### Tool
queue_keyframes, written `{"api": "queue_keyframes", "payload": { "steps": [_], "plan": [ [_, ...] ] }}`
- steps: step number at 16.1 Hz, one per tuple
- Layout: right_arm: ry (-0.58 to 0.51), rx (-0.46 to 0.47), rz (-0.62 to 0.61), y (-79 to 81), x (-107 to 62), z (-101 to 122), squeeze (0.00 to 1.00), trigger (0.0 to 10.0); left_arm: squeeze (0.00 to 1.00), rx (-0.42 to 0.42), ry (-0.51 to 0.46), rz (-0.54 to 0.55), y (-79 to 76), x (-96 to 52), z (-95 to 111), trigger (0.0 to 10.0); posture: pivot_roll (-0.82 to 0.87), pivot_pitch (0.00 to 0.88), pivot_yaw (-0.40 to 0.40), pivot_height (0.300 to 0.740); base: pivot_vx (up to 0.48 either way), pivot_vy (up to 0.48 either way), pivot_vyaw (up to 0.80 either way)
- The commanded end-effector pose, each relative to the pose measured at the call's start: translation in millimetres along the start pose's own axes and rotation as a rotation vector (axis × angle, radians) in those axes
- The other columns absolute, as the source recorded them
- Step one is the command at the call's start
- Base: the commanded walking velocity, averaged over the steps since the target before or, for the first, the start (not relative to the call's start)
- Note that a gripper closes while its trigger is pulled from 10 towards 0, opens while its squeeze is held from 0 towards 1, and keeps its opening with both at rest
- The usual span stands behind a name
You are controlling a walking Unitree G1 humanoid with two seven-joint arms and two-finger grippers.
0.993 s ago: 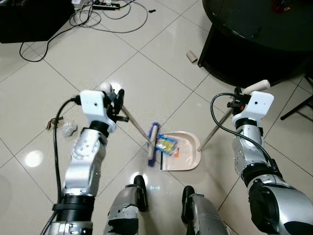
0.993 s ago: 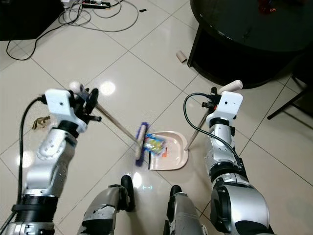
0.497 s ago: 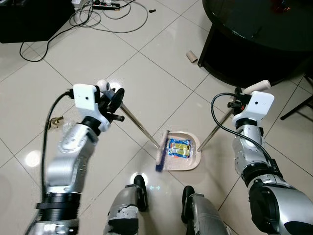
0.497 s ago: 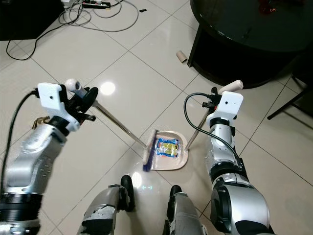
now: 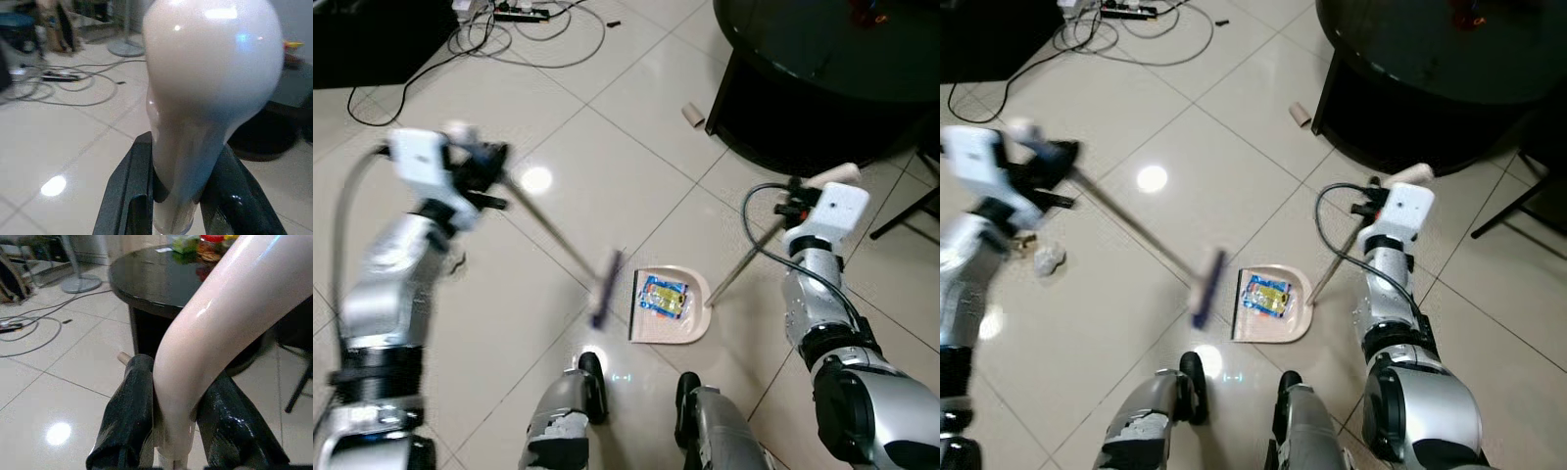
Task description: Sweep floor
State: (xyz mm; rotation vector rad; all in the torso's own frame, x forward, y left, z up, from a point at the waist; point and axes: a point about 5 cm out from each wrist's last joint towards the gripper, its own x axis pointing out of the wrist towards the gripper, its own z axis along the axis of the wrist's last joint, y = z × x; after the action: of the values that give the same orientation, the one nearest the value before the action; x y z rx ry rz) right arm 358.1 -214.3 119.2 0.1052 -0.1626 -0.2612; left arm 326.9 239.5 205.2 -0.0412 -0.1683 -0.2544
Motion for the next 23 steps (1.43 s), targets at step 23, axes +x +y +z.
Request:
{"api": "queue_keyframes", "payload": {
  "steps": [23],
  "plan": [
    [-0.197,0.547,0.144,12.6,14.7,103.2,0.00,10.0,0.00,0.205,0.158,0.296,-15.9,-86.6,-65.3,10.0,0.08,0.183,-0.022,0.740,0.000,0.000,0.28]
  ]
}}
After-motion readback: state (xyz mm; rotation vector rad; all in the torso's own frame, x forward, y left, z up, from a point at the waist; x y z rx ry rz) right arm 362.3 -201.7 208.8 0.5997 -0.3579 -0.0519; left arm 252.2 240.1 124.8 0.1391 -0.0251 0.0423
